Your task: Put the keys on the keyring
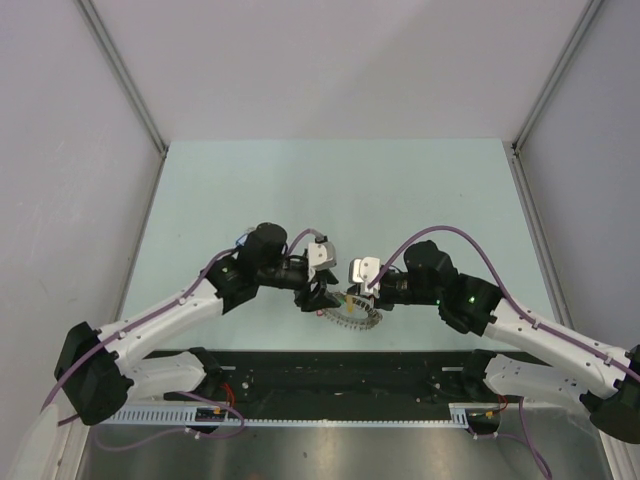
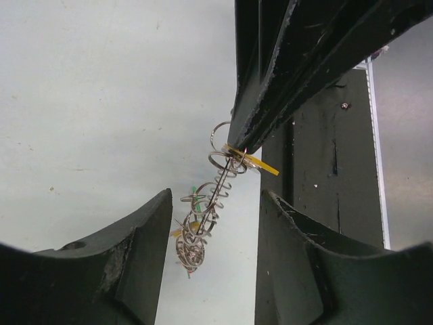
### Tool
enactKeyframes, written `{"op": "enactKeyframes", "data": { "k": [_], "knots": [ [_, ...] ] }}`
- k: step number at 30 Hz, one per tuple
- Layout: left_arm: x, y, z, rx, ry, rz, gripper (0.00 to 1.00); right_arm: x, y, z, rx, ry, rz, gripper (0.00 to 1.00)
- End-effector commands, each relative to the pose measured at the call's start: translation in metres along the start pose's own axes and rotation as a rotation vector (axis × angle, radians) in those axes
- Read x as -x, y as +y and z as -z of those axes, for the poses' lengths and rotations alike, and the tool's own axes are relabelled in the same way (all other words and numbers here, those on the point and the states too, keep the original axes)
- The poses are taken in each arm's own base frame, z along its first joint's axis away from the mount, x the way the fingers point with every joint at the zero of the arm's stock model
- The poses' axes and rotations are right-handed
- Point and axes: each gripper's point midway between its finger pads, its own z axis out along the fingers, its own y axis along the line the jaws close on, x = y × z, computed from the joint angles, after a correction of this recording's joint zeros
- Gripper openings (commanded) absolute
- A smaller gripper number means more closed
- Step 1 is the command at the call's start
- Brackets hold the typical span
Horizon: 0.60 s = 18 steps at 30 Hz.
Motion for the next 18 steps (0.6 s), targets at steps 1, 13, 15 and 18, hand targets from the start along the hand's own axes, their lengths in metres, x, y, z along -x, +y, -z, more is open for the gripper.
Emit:
{"op": "enactKeyframes", "data": {
  "k": [1, 13, 15, 18],
  "knots": [
    [0.002, 0.000, -0.006, 0.021, -0.007, -0.003, 0.60, 0.037, -0.015, 0.005, -0.034, -0.098, 0.054, 0.00],
    [-0.002, -0.015, -0.011, -0.013, -0.027, 0.049, 0.54, 0.034, -0.019, 0.002, -0.039, -0.088, 0.046, 0.00],
    [-0.002, -0.018, -0.012, -0.021, -0.036, 0.059, 0.52, 0.033, -0.019, 0.003, -0.043, -0.086, 0.046, 0.00],
    [0.000, -0.025, -0.010, -0.035, -0.053, 0.069, 0.51, 0.033, -0.020, 0.003, -0.045, -0.084, 0.045, 0.00]
  ]
}}
